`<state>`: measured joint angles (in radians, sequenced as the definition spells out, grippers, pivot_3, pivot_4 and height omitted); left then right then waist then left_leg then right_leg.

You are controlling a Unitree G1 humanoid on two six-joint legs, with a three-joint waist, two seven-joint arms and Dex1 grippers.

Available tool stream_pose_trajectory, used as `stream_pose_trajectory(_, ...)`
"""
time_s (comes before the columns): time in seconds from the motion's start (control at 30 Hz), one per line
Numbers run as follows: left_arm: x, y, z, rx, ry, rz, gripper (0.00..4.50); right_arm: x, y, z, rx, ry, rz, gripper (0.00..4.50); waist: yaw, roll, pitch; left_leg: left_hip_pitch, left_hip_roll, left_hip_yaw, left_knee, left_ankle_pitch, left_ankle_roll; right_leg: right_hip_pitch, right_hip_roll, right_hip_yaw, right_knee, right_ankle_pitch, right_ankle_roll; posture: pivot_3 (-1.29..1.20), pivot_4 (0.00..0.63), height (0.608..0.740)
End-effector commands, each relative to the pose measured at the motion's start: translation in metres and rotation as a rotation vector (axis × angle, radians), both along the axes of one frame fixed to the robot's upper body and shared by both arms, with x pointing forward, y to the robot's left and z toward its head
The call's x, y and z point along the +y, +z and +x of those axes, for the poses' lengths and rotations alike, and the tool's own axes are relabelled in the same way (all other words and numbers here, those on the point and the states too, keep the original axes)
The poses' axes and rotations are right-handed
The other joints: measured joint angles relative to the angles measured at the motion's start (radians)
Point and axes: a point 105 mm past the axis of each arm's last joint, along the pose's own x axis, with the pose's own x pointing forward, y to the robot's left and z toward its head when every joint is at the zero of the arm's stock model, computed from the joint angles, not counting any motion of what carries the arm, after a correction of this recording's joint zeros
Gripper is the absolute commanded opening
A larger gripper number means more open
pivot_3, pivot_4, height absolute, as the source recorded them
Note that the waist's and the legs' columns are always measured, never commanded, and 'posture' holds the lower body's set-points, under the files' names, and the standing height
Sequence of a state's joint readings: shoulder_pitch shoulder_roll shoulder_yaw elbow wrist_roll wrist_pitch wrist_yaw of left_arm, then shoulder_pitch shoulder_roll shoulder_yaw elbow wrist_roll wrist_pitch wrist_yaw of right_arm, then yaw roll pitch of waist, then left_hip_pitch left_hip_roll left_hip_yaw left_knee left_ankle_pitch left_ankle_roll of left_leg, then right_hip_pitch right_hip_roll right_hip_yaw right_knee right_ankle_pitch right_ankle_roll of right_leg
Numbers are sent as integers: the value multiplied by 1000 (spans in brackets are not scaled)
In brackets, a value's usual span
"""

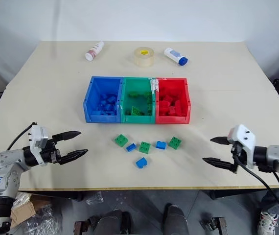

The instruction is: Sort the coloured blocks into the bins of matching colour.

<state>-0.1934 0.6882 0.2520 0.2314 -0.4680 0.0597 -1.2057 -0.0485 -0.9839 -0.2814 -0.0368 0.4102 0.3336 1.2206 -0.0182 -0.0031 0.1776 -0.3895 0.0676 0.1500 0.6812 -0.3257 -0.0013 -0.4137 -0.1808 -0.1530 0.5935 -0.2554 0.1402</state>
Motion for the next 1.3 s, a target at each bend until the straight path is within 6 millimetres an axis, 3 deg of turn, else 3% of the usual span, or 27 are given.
stream_pose_trajectory(0.03,-3,5,-4,-37,-49,-20,4461,2,18,-5,-51,13,-13,4500,-6,0,0,0,0,0,0,0,0,0,0,0,0,0,0,0,150,740)
stream_pose_trajectory(0.1,-6,5,-5,-42,-73,-36,4461,6,19,-6,-48,25,-15,4500,-10,0,0,0,0,0,1,0,0,0,0,0,1,0,0,0,150,740)
stream_pose_trajectory(0.33,-14,6,-18,-94,-149,-69,4461,48,13,8,-20,187,-30,4500,-10,0,0,1,1,0,1,0,0,0,0,0,1,0,0,0,150,740)
stream_pose_trajectory(0.53,-17,9,-33,-163,-161,-113,4461,80,-4,38,7,249,-22,4500,-12,0,0,0,0,0,2,0,0,0,-1,0,1,0,0,0,150,740)
stream_pose_trajectory(0.8,-24,5,-47,-156,-126,-129,4461,102,-27,67,35,252,-5,4500,-9,0,0,0,0,0,2,0,0,0,-1,0,2,0,0,0,150,740)
stream_pose_trajectory(0.97,-23,5,-48,-154,-112,-129,4500,109,-30,68,34,258,22,3288,-12,0,0,1,0,0,2,0,0,0,0,0,3,0,0,0,150,740)
stream_pose_trajectory(1.13,-20,7,-43,-160,-109,-125,4500,111,-21,64,-10,258,39,1584,-11,0,0,1,0,0,2,0,0,0,0,0,3,0,0,0,150,740)
stream_pose_trajectory(1.2,-20,8,-40,-165,-111,-124,4500,111,-14,63,-38,257,43,1477,-10,0,0,0,0,0,2,0,0,0,0,0,3,0,0,0,150,740)
stream_pose_trajectory(1.3,-21,10,-35,-169,-120,-124,4500,116,12,63,-118,265,58,1477,-10,0,0,0,0,0,2,0,0,0,-1,0,3,0,0,0,150,740)
